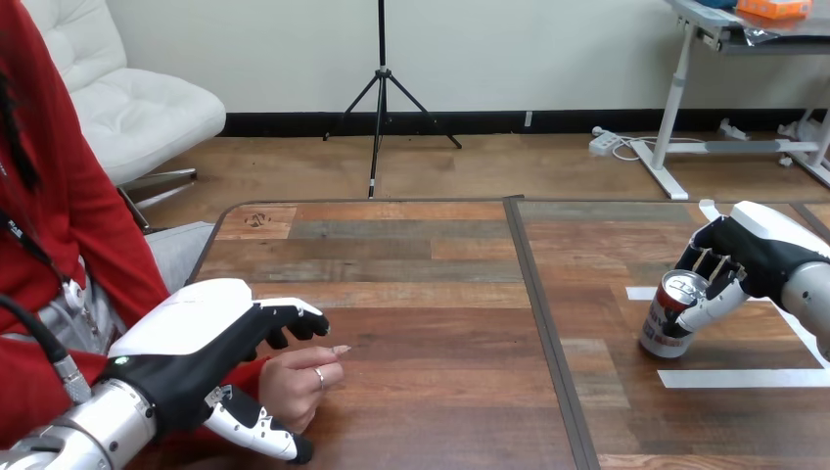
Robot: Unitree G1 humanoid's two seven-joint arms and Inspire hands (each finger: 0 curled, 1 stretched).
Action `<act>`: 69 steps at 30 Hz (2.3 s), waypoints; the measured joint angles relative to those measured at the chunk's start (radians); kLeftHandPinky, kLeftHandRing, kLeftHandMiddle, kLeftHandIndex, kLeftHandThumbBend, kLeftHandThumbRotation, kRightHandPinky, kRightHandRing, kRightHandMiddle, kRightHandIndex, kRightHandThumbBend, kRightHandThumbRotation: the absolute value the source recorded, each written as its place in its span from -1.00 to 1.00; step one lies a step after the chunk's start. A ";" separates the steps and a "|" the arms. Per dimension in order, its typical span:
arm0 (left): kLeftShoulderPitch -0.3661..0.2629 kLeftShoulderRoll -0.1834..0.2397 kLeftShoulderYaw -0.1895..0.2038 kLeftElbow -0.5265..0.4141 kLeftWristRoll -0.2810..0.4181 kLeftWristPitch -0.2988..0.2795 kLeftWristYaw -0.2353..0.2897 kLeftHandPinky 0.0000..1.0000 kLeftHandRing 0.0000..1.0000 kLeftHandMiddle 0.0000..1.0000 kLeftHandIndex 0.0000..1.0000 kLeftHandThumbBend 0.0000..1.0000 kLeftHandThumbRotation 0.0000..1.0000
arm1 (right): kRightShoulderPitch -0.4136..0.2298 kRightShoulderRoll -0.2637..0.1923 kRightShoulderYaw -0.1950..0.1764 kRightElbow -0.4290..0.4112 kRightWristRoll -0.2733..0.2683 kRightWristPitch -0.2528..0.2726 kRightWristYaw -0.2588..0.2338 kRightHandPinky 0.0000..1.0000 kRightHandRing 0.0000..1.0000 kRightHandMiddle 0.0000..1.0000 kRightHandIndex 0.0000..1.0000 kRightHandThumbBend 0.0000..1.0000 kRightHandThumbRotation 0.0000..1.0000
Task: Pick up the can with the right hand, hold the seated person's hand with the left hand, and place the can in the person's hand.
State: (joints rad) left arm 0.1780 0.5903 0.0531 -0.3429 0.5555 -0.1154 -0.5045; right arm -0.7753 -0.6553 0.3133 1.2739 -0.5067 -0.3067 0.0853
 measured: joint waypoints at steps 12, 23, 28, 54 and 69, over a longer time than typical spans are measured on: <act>-0.009 0.002 -0.028 0.027 0.049 0.040 0.003 0.35 0.52 0.57 0.56 1.00 -0.65 | 0.000 0.000 0.000 0.000 -0.001 0.000 0.000 -0.05 0.01 0.05 -0.08 0.60 -1.00; -0.010 0.000 -0.059 0.056 0.122 0.058 0.054 0.40 0.53 0.58 0.56 1.00 -0.70 | 0.000 0.000 0.000 0.000 -0.001 -0.001 0.000 -0.05 0.01 0.05 -0.09 0.61 -1.00; -0.010 -0.001 -0.068 0.073 0.155 0.059 0.101 0.40 0.54 0.57 0.55 1.00 -0.71 | 0.000 0.000 0.000 0.000 -0.001 -0.001 0.000 -0.06 0.01 0.04 -0.09 0.61 -1.00; -0.023 -0.001 -0.079 0.146 0.212 0.080 0.205 0.41 0.57 0.61 0.55 1.00 -0.66 | 0.000 0.000 0.000 0.000 -0.002 -0.002 0.000 -0.06 0.01 0.05 -0.08 0.61 -1.00; -0.027 -0.001 -0.079 0.169 0.240 0.090 0.263 0.40 0.58 0.62 0.57 1.00 -0.65 | 0.000 0.000 0.000 0.000 -0.002 -0.002 0.000 -0.07 0.01 0.04 -0.08 0.62 -1.00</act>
State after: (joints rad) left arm 0.1507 0.5894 -0.0257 -0.1738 0.7958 -0.0255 -0.2418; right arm -0.7753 -0.6553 0.3134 1.2739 -0.5084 -0.3090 0.0852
